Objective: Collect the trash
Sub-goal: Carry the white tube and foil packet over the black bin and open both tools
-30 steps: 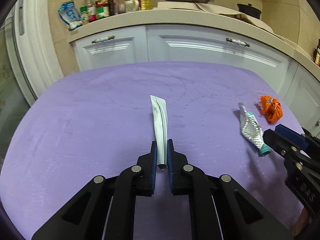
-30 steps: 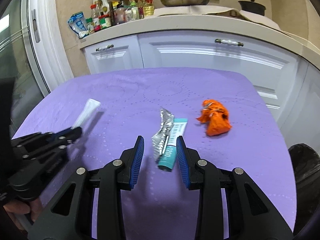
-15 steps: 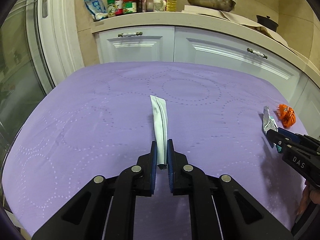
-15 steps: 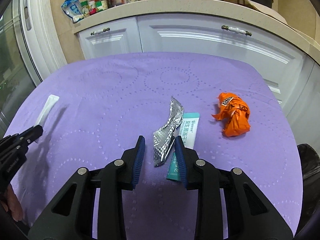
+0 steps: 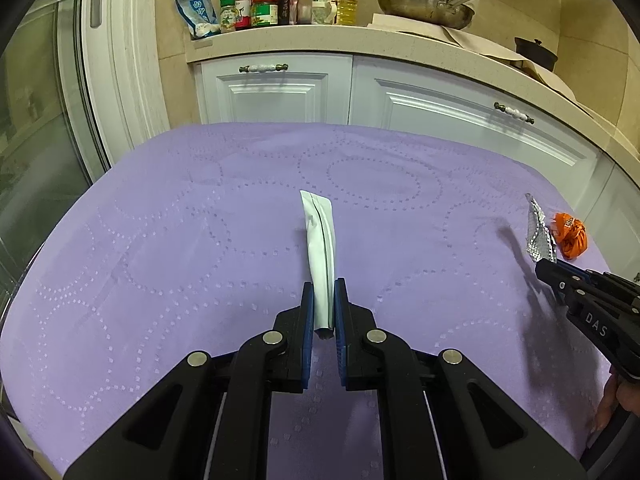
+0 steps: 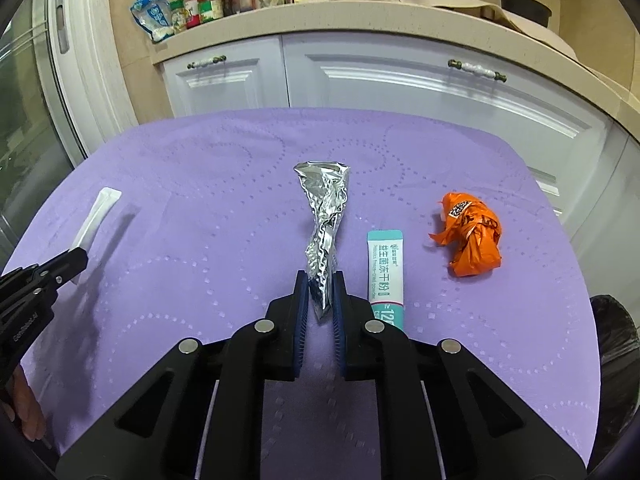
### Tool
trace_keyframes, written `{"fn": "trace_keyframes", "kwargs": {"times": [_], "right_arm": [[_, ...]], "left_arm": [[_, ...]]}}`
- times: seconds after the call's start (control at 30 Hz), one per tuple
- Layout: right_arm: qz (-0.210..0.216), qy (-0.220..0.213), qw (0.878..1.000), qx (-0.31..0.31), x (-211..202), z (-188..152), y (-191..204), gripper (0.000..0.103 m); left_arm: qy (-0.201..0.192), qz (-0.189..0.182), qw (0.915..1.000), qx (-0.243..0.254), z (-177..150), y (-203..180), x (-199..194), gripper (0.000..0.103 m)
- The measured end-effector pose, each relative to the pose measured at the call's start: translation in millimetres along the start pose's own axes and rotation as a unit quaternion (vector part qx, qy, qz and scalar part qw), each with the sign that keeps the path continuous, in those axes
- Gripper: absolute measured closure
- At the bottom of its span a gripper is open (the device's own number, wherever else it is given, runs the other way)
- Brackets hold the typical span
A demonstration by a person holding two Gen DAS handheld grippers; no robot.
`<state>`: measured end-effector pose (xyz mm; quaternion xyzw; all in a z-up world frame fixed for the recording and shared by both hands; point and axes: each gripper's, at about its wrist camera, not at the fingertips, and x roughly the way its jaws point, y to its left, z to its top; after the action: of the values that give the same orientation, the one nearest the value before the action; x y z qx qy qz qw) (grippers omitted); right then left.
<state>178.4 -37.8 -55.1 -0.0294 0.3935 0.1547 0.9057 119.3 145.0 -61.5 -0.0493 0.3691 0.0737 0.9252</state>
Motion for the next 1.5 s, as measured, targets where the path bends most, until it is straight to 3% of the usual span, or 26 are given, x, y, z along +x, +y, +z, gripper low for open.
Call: {"fn": "trace_keyframes", "kwargs": {"times": [0.43,0.87,1.1,1.5], "right_arm": [[-0.011,-0.042,0.999,0.011,-55,-15,-17,0.091],[-0.053,-0.075,0.994,0.056,-112,-51,-75,0.091],[-0.087,-0.089,0.988,0.095,-139,-75,-122,0.091],[-0.151,-0.095,0.971,0.157,-170,-119,-202,0.091]], "left_arm": [[-0.017,-0.024,0.9994,0.017,-8,-29,-22,0.093],[-0.039,-0.085,0.9935,0.065,-21,-107,-51,0.093],[-0.05,-0.128,0.9844,0.11,-30,-165,-66,0.093],[-0.055,-0.197,0.9612,0.185,-49,-270,-80,0.093]]}}
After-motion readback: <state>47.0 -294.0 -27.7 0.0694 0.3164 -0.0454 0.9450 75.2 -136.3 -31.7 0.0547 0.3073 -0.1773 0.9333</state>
